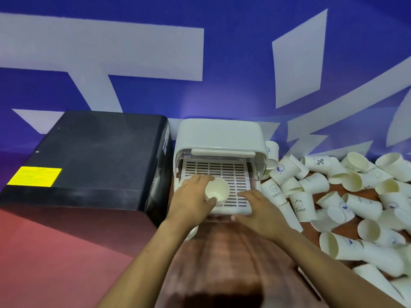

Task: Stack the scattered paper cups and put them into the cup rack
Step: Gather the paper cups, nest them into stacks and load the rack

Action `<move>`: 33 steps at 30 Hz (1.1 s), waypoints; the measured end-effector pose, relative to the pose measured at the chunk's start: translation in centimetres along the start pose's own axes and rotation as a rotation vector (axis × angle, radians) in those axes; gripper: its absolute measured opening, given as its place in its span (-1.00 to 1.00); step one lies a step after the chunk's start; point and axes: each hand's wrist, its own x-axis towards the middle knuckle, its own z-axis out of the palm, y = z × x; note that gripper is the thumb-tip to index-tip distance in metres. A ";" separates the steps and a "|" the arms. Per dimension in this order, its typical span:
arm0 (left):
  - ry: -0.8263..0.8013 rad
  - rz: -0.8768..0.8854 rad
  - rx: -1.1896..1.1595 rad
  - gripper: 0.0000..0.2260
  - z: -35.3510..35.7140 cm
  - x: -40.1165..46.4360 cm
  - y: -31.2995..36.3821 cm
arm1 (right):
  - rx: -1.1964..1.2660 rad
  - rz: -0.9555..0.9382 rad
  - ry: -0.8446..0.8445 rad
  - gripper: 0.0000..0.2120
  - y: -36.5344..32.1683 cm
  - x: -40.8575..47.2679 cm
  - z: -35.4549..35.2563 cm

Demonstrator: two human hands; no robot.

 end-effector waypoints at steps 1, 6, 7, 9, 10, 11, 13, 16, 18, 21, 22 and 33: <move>0.018 0.033 -0.042 -0.54 0.4 -0.6 0.7 | 0.008 0.024 -0.008 -0.37 0.5 -0.8 0.0; -0.031 0.097 -0.129 -0.57 4.0 -2.8 3.8 | 0.049 0.123 -0.041 -0.54 3.0 -5.1 0.0; -0.066 0.100 -0.125 -0.56 4.7 -3.1 4.2 | 0.035 0.147 -0.042 -0.58 3.5 -5.9 -0.1; -0.137 0.100 -0.103 -0.56 6.0 -3.6 5.0 | 0.007 0.204 -0.051 -0.61 4.6 -7.1 -0.5; -0.162 0.100 -0.087 -0.56 6.5 -3.7 5.3 | -0.002 0.225 -0.053 -0.62 5.2 -7.6 -0.7; -0.176 0.101 -0.070 -0.57 6.9 -3.8 5.7 | 0.000 0.236 -0.055 -0.62 5.8 -8.0 -0.9; -0.190 0.100 -0.038 -0.58 7.5 -3.8 6.5 | 0.022 0.239 -0.057 -0.66 7.1 -8.5 -1.5; -0.192 0.080 -0.032 -0.59 8.6 -3.2 7.8 | -0.010 0.251 -0.059 -0.68 9.4 -9.4 -2.5; -0.189 0.052 -0.049 -0.59 9.8 -2.8 8.8 | -0.054 0.233 -0.073 -0.67 11.2 -10.0 -3.5; -0.221 -0.004 -0.079 -0.58 12.0 -1.9 11.0 | -0.040 0.194 -0.101 -0.68 14.5 -10.9 -5.4; -0.231 -0.015 -0.071 -0.58 12.8 -1.6 11.8 | -0.075 0.184 -0.107 -0.69 15.7 -11.2 -6.1; -0.251 -0.181 -0.005 -0.48 18.7 1.6 16.0 | -0.307 -0.099 -0.256 -0.50 24.9 -10.9 -7.7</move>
